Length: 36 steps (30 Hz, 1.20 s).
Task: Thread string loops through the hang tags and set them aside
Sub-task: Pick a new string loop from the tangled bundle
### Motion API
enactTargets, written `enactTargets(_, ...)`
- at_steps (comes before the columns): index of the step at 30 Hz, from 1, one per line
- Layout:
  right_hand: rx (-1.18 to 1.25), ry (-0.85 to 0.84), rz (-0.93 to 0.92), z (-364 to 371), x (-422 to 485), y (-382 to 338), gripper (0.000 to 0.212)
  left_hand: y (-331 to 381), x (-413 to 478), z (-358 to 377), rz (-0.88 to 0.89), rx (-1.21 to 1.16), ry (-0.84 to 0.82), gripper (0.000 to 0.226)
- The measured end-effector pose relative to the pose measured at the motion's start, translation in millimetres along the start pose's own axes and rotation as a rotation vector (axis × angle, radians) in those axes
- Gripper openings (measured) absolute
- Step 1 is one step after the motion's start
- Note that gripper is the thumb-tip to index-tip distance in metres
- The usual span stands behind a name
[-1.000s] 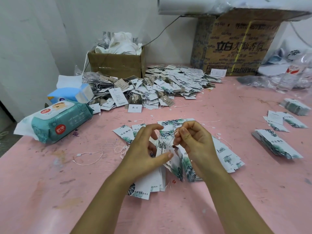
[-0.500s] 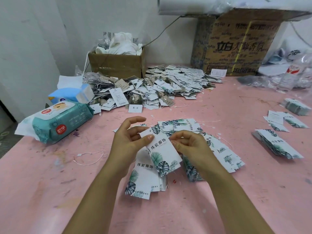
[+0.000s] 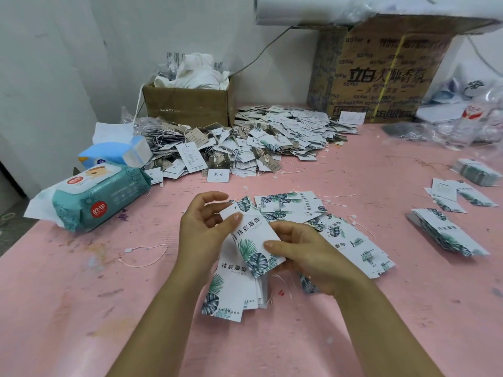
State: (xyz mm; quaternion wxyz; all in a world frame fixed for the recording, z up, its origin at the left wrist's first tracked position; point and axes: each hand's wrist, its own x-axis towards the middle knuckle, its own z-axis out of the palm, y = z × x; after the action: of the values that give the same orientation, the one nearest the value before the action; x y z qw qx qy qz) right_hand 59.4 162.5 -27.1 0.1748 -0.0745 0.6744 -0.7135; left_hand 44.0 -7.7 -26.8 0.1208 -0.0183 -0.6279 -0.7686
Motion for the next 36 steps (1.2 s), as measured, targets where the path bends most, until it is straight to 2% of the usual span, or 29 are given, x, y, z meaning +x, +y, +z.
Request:
enactTargets(3,-0.033,0.050,0.008,0.2,1.4,2.8,0.022,-2.1,-1.6,1.8,-0.015,0.034,-0.029,0.031)
enactTargets(5,-0.013,0.086,-0.003,0.9,0.7,1.2,0.021,-3.4,-3.0,1.7,-0.023,0.089,-0.034,0.018)
enactTargets(8,0.084,0.210,-0.030,-0.9,2.3,-0.3,0.021,-6.6,-1.6,-2.6,0.059,0.350,-0.026,0.004)
enactTargets(11,0.225,0.317,0.002,-4.1,3.9,-3.3,0.016,-11.2,2.2,-7.1,0.094,0.545,-0.066,0.006)
enactTargets(13,0.338,0.347,0.039,-5.6,3.5,-5.8,0.010,-16.5,4.4,-9.2,0.065,0.662,-0.137,0.011)
enactTargets(16,0.435,0.405,0.076,-6.1,2.4,-8.5,0.013,-22.5,4.6,-10.2,0.038,0.838,-0.266,0.023)
enactTargets(19,0.509,0.387,0.093,-7.0,3.0,-6.5,0.008,-23.2,3.8,-10.0,0.063,0.878,-0.274,0.025)
enactTargets(26,0.701,0.308,0.006,-6.9,4.7,-7.1,0.019,-19.3,3.0,-9.0,0.135,0.881,-0.191,0.011)
enactTargets(31,0.779,0.409,0.005,-4.3,8.2,-5.2,0.008,-18.3,2.1,-7.3,0.177,0.895,-0.184,0.008)
enactTargets(36,0.856,0.478,-0.026,-6.0,9.0,-5.0,0.034,-22.8,3.9,-9.0,0.159,0.999,-0.185,0.010)
